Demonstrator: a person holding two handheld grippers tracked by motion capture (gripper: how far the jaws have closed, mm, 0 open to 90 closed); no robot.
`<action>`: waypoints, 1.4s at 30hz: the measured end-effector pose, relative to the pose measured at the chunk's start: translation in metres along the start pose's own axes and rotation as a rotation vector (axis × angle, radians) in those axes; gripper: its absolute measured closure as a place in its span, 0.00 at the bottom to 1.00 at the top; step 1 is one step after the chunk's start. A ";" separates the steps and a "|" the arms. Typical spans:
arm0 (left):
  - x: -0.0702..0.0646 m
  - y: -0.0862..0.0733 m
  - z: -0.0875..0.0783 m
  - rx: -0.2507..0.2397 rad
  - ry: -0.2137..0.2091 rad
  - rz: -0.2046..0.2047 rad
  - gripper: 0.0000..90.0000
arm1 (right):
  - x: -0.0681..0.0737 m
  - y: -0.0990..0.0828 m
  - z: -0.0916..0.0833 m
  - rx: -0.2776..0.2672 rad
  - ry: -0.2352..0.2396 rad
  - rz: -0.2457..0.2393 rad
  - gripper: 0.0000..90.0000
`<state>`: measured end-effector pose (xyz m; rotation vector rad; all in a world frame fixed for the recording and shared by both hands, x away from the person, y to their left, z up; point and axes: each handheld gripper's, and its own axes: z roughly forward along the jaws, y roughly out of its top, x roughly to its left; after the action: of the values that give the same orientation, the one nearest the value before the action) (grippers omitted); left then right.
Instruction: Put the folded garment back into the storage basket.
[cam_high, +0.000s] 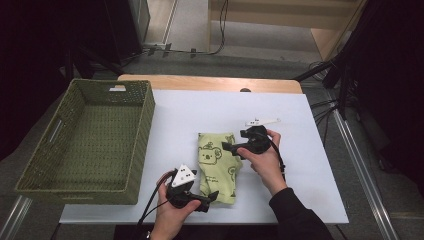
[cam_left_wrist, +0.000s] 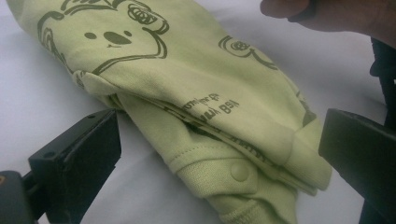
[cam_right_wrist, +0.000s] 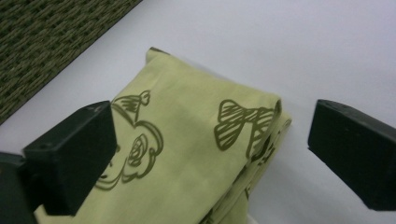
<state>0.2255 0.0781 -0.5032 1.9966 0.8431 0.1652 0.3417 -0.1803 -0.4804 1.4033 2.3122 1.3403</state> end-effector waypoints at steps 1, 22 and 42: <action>0.000 0.000 0.001 0.006 0.005 0.001 0.00 | 0.000 0.001 0.002 0.001 -0.006 -0.005 0.03; 0.000 -0.003 0.005 0.030 -0.005 -0.012 0.00 | -0.013 0.002 0.043 0.065 -0.023 -0.022 0.13; -0.001 -0.003 0.007 0.046 -0.008 -0.010 0.01 | -0.013 -0.007 0.052 0.081 -0.057 -0.107 0.22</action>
<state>0.2258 0.0737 -0.5091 2.0344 0.8585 0.1325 0.3705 -0.1594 -0.5211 1.3010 2.3919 1.1750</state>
